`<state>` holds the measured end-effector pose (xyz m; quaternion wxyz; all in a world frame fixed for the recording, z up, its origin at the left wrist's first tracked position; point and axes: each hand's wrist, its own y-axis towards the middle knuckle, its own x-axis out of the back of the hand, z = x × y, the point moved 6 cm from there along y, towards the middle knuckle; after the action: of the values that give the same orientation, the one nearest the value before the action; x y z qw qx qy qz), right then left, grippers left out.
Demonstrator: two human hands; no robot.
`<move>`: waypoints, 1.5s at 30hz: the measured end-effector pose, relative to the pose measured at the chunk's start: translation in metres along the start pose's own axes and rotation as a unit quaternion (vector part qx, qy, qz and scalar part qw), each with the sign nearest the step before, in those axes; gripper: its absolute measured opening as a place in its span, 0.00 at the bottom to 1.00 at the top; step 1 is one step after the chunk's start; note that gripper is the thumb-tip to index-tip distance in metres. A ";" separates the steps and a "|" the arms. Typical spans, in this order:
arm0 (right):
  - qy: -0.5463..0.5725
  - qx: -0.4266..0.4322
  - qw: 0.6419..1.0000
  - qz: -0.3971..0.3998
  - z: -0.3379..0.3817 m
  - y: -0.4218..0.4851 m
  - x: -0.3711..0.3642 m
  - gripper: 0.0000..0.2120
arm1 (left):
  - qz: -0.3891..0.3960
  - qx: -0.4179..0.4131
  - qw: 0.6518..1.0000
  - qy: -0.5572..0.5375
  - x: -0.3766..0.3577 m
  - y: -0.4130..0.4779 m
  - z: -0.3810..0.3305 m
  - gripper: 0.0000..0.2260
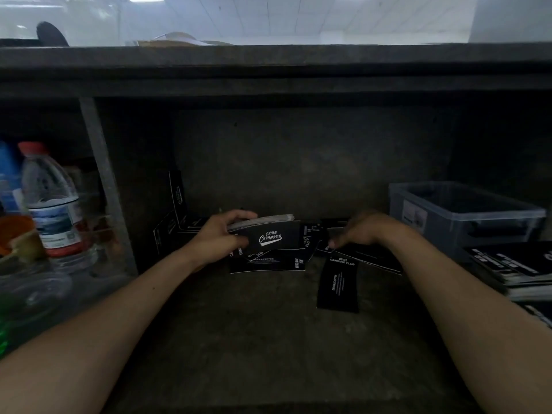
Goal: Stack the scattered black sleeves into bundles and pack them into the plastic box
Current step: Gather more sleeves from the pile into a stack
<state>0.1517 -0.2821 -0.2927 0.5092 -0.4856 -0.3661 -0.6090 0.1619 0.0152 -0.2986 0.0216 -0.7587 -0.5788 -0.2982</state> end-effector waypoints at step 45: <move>0.279 0.256 0.906 -0.188 0.075 -0.023 0.003 0.21 | -0.019 -0.024 0.999 0.010 -0.001 -0.001 -0.001 0.18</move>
<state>0.1455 -0.2077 -0.2696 0.5735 -0.0705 -0.4369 -0.6894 0.1607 0.0147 -0.2984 0.0038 -0.7446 -0.5859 -0.3198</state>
